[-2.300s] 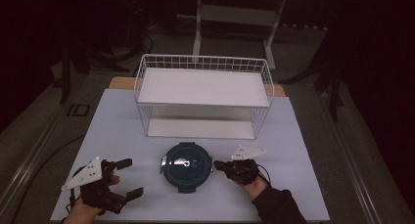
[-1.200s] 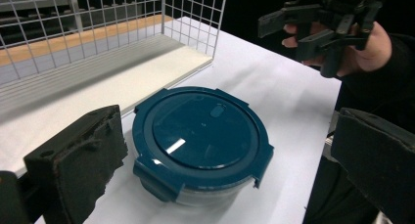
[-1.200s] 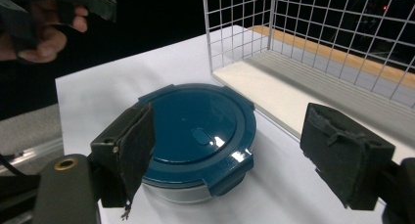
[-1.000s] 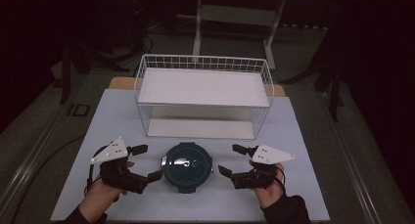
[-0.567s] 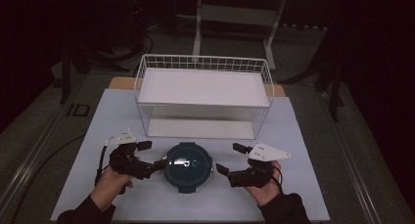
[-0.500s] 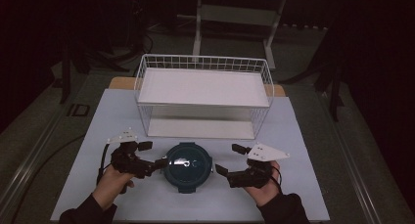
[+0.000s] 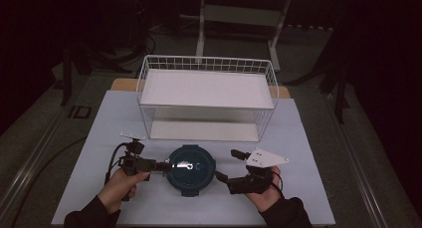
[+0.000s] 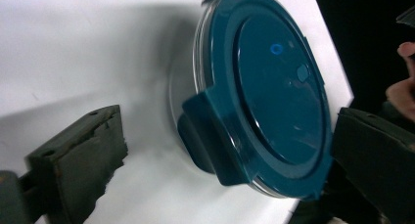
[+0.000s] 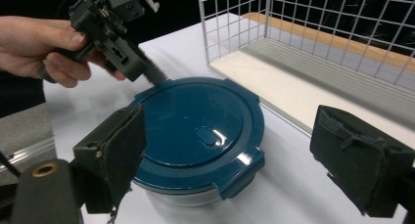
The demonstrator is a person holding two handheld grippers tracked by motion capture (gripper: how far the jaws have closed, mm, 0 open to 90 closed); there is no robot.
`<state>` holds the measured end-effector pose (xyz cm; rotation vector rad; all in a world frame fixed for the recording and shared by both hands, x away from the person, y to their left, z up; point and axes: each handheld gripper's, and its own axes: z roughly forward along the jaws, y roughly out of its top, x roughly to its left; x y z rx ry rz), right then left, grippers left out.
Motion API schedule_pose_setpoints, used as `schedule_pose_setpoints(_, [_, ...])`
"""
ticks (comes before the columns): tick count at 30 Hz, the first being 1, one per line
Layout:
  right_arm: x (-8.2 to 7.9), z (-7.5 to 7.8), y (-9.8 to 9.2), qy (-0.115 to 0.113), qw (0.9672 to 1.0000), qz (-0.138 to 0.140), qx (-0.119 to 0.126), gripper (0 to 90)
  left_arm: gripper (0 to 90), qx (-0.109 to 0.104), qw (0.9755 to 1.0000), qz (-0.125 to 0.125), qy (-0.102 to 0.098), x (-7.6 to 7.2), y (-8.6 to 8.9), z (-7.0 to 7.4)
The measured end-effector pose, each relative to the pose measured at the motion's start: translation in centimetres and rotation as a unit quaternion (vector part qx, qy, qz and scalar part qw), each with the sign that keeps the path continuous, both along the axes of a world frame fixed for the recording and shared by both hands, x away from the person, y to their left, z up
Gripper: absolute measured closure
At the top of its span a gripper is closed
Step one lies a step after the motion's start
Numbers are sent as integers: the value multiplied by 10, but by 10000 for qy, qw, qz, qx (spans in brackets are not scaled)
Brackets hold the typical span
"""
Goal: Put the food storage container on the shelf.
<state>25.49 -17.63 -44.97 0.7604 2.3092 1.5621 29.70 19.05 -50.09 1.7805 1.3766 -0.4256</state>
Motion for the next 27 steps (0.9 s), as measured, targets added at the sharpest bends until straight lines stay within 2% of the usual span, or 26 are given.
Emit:
schedule_pose_setpoints(1, [0,0,0,11,10000,9,-10,137,68,-40,10000,11,89,1,1,-2])
schedule_pose_setpoints(2, [0,0,0,1,10000,3,-8,138,125,-13,9998,99,169,1,1,-3])
schedule_pose_setpoints(4, [0,0,0,3,10000,9,-14,140,177,-101,9995,143,272,2,3,-5])
schedule_pose_setpoints(6, [0,0,0,16,10000,17,1,140,280,-110,9992,209,333,2,4,-6])
schedule_pose_setpoints(10, [0,-1,0,43,10000,13,-13,141,471,-245,9984,136,486,3,4,-9])
schedule_pose_setpoints(11, [0,-1,0,49,10000,17,-10,142,493,-290,9983,120,491,3,4,-10])
schedule_pose_setpoints(16, [0,-1,-1,71,10000,13,-25,143,510,-640,9951,140,735,4,6,-18])
schedule_pose_setpoints(19, [1,-2,-1,137,9999,10,-40,143,507,-746,9940,95,800,6,7,-21])
schedule_pose_setpoints(24, [2,-5,0,298,9995,59,-37,153,520,-818,9940,-28,730,5,9,-23])
schedule_pose_setpoints(27, [6,-9,0,657,9977,114,82,168,522,-795,9948,-60,628,2,8,-22])
